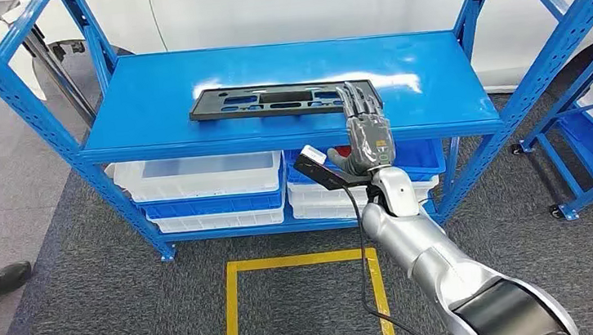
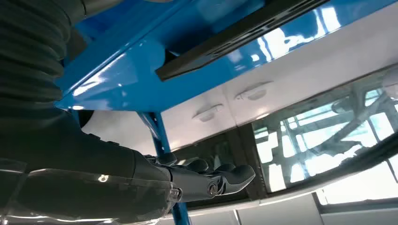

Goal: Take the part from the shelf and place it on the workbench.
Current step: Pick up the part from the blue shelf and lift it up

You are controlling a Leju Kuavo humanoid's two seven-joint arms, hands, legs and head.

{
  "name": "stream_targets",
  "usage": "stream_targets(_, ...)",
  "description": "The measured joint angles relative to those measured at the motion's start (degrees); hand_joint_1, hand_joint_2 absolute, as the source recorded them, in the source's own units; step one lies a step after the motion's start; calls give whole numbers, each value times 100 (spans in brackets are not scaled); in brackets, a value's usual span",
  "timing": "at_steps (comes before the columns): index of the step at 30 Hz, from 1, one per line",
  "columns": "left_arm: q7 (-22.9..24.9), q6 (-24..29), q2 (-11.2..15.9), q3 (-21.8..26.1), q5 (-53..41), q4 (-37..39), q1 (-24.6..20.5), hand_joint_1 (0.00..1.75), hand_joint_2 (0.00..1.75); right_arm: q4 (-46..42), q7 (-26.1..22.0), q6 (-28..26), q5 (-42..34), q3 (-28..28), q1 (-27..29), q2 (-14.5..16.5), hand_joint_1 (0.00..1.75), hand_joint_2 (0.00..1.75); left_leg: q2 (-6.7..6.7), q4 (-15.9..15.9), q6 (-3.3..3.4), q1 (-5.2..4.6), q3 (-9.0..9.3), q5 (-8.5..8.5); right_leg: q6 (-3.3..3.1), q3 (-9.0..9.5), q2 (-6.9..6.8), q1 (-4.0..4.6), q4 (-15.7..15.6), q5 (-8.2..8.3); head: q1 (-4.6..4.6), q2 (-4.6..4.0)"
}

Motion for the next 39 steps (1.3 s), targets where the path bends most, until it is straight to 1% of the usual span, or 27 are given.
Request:
stream_targets(2,-3,-4,-4,9,-13,0,-2,0,0,7,-2,-5,11,-34,-2,-3,0,175,-2,220,-20,0,-89,-125,-25,51,0,-17,-37,0,-4,0)
stream_targets(3,-4,-5,-5,17,-25,0,-3,0,0,16,-4,-10,26,-68,2,-4,0,175,-3,502,-40,6,-215,-267,-45,96,-2,-32,-65,-1,-7,0)
stream_targets(5,-5,-7,-7,26,-40,0,3,0,0,39,-10,-17,58,-122,24,-10,0,175,-7,1279,-75,16,-617,-589,-76,142,-1,-27,-68,-35,-10,0)
stream_targets(6,-5,-7,-7,28,-51,0,9,0,0,47,-12,-17,78,-147,47,-14,0,175,-6,1559,-91,19,-789,-650,-79,160,4,-26,-62,-57,-9,0)
stream_targets(7,-4,-7,-7,28,-62,0,15,0,0,52,-14,-18,96,-175,72,-19,0,175,-5,1653,-102,22,-879,-599,-74,181,10,-26,-52,-86,-9,0)
stream_targets(8,-4,-7,-7,28,-75,0,19,0,0,54,-16,-19,113,-204,95,-24,0,175,-4,1505,-108,26,-847,-429,-63,210,18,-29,-37,-122,-10,0)
stream_targets(10,-3,-7,-5,28,-104,1,21,0,0,54,-25,-21,147,-270,125,-32,0,175,-2,754,-94,36,-536,29,-27,281,29,-33,4,-216,-9,0)
stream_targets(11,-2,-7,-5,28,-120,2,20,0,0,52,-33,-23,164,-304,129,-35,0,175,-1,390,-72,29,-370,163,-1,299,33,-23,29,-260,-11,0)
stream_targets(12,1,-8,-4,28,-135,4,15,0,0,48,-51,-28,179,-338,138,-38,0,175,-4,162,-39,22,-265,217,27,305,35,-14,41,-289,-10,1)
stream_targets(13,4,-8,-4,27,-148,5,10,0,0,41,-85,-33,186,-370,156,-41,0,175,-9,61,0,14,-218,198,60,305,37,-3,54,-304,-6,1)
stream_targets(15,10,-9,-6,26,-176,7,4,0,0,2,-214,-44,158,-435,215,-43,0,175,-19,27,75,12,-189,167,117,308,40,5,73,-309,3,1)
stream_targets(17,13,-9,-8,27,-217,7,8,0,0,-91,-409,-41,66,-485,282,-43,0,175,-19,-13,136,28,-119,145,170,244,40,-9,254,-370,26,1)
stream_targets(19,14,-8,-9,28,-256,7,-3,0,0,-244,-608,-4,-50,-504,373,-43,0,175,-18,-35,181,36,-63,117,223,-79,38,-33,833,-606,51,1)
stream_targets(21,14,-7,-9,28,-284,7,-13,0,0,-420,-754,69,-150,-504,533,-42,0,175,-24,-35,203,35,-31,74,264,-556,37,-49,1563,-877,58,0)
stream_targets(22,14,-7,-9,28,-296,7,-10,0,0,-509,-804,109,-185,-501,624,-40,0,175,-31,-33,204,34,-5,48,273,-719,36,-55,1750,-895,58,0)
stream_targets(23,14,-7,-11,29,-306,7,-5,0,0,-600,-838,146,-208,-494,702,-38,0,175,-38,-32,198,34,33,18,266,-760,36,-59,1691,-774,59,0)
stream_targets(24,12,-7,-13,29,-315,7,1,0,0,-698,-861,183,-227,-477,761,-35,0,175,-43,-31,187,34,81,-15,249,-690,35,-60,1416,-546,60,0)
stream_targets(25,9,-7,-17,31,-322,7,3,0,0,-794,-877,212,-239,-449,801,-33,0,175,-45,-32,172,34,132,-51,217,-542,34,-56,996,-254,60,0)
stream_targets(26,5,-7,-21,32,-327,7,2,0,0,-883,-892,236,-251,-414,827,-32,0,175,-46,-29,150,29,177,-85,182,-391,31,-39,588,-50,58,0)
stream_targets(27,1,-7,-24,33,-331,8,-5,0,0,-958,-905,255,-262,-375,842,-29,0,175,-46,-30,123,25,200,-114,144,-280,29,-20,296,59,60,0)
stream_targets(28,-2,-6,-26,34,-333,8,-11,0,0,-1025,-914,265,-268,-336,863,-23,0,175,-45,-30,89,21,217,-139,110,-221,27,0,133,106,60,0)
stream_targets(32,-9,-3,-26,35,-339,9,-19,0,0,-1224,-945,307,-314,-235,937,10,0,175,-35,151,-47,14,220,-223,-28,-108,26,-10,46,82,54,1)
stream_targets(34,-14,1,-31,37,-356,9,-25,0,0,-1325,-1005,372,-358,-148,952,32,0,175,-30,644,-86,28,-16,-488,-87,-47,25,-19,27,57,39,0)
stream_targets(36,-17,9,-33,48,-368,9,-24,0,0,-1426,-1072,451,-416,-7,1016,59,0,175,-30,1361,-118,34,-427,-791,-127,-25,27,-1,29,23,31,0)
stream_targets(37,-18,12,-33,56,-368,9,-18,0,0,-1478,-1096,483,-445,72,1068,70,0,175,-30,1570,-128,34,-581,-833,-135,-10,31,9,31,5,32,0)
stream_targets(38,-19,15,-33,63,-368,9,-11,0,0,-1530,-1113,503,-470,147,1118,78,0,175,-30,1582,-129,33,-643,-759,-137,12,36,18,35,-16,31,0)
stream_targets(39,-19,16,-33,69,-368,9,-5,0,0,-1576,-1125,515,-486,208,1157,84,0,175,-30,1369,-122,33,-592,-569,-133,43,41,23,39,-39,31,0)
